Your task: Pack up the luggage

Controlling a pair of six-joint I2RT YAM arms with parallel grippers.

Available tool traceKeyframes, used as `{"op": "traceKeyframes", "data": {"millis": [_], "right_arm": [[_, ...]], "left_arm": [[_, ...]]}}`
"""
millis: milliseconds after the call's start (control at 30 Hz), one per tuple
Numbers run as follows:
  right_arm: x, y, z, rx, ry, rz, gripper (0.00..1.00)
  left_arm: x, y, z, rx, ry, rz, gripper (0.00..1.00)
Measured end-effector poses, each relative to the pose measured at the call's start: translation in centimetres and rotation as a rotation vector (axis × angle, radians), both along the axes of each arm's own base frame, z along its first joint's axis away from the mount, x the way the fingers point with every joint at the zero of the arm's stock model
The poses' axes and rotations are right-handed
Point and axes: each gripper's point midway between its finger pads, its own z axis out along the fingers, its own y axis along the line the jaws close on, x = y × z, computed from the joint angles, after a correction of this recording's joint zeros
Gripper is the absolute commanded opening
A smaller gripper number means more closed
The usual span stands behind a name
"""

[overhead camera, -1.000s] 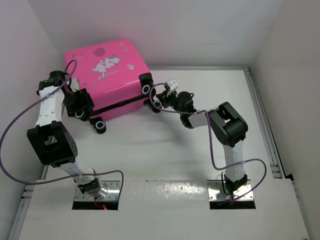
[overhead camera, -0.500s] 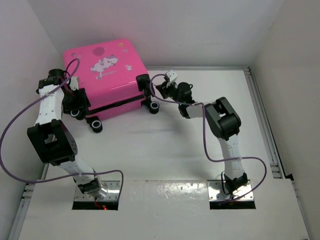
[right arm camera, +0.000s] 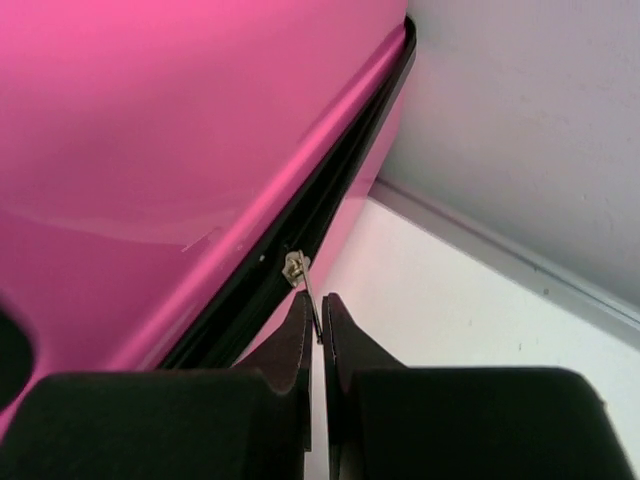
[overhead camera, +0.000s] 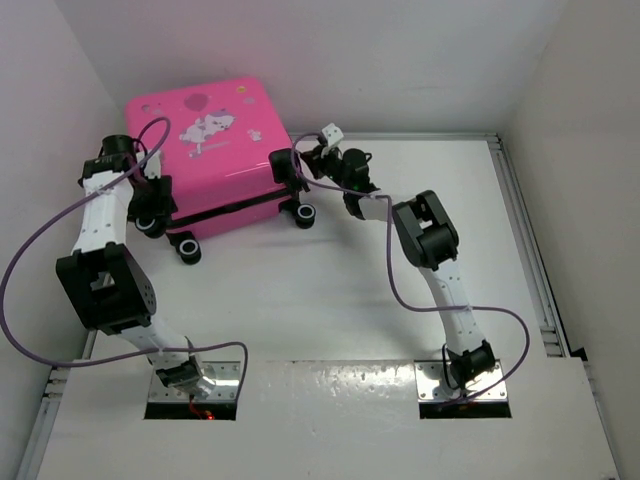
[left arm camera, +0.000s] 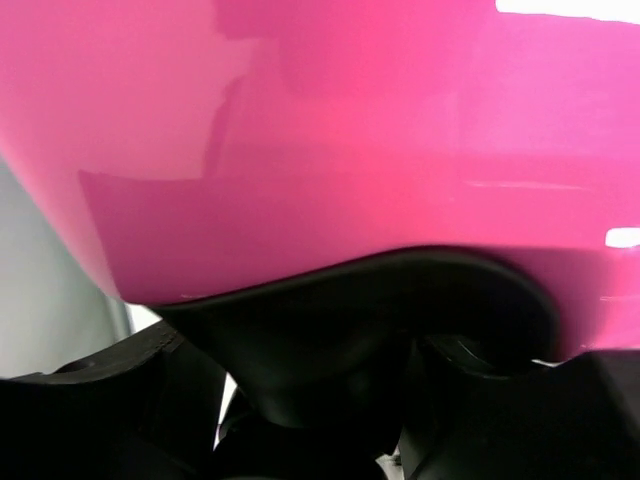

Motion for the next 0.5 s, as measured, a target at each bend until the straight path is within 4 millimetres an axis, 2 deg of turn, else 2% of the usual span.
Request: {"op": "traceKeyframes", "data": {"millis": [267, 500], "right_arm": [[3.5, 1.3, -0.1, 0.042, -0.029, -0.006, 0.0], [5.6, 2.0, -0.3, 0.073, -0.06, 0.001, 0.0]], "left_arm": [[0.2, -0.2, 0.1, 0.101, 0.016, -0.088, 0.0], [0.4, -0.1, 0.3, 0.192, 0.012, -0.114, 0.0]]}}
